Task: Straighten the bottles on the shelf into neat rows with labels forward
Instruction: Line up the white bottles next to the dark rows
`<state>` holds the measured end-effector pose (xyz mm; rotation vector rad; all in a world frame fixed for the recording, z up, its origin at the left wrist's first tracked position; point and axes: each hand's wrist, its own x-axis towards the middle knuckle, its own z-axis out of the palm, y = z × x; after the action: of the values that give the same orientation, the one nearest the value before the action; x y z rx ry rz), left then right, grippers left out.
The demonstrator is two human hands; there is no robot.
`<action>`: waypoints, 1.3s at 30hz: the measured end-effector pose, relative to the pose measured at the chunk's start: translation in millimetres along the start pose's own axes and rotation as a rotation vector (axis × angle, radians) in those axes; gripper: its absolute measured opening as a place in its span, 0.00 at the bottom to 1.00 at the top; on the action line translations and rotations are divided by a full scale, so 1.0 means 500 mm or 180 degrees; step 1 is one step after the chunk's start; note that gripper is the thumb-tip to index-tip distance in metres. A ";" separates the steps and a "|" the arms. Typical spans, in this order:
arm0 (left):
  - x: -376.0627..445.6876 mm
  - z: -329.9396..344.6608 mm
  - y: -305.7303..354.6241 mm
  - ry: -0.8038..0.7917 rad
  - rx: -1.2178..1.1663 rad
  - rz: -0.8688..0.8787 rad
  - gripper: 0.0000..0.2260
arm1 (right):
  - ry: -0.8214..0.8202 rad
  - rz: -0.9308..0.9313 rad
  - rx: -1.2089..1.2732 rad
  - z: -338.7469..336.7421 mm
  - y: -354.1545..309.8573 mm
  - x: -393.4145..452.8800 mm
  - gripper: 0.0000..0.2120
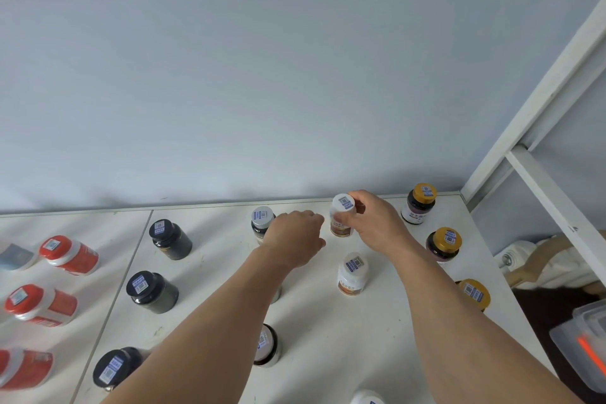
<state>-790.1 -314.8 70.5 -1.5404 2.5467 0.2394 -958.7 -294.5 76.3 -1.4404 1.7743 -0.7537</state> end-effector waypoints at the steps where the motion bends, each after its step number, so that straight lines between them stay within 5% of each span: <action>1: -0.001 0.003 -0.002 -0.0001 0.0029 0.0013 0.17 | -0.0009 0.0021 0.0018 0.006 0.006 0.001 0.13; 11: -0.027 -0.008 0.008 0.0098 -0.0071 -0.0065 0.19 | -0.0057 0.0102 -0.0287 0.007 0.005 -0.005 0.30; 16: -0.064 -0.037 0.033 0.0470 0.0229 -0.0006 0.15 | 0.0426 -0.0377 -0.1060 -0.015 -0.016 -0.063 0.18; 23: -0.149 -0.062 0.087 0.0953 0.0395 0.0141 0.12 | 0.0280 -0.0625 -0.1775 -0.040 -0.043 -0.173 0.14; 39: -0.433 -0.071 0.216 0.1363 0.0309 0.0662 0.12 | 0.0900 -0.0268 -0.1710 -0.088 -0.017 -0.530 0.14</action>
<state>-788.1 -86.2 157.6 -1.4156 2.9936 -0.2142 -959.0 -36.8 152.6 -1.8328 2.2643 -0.5642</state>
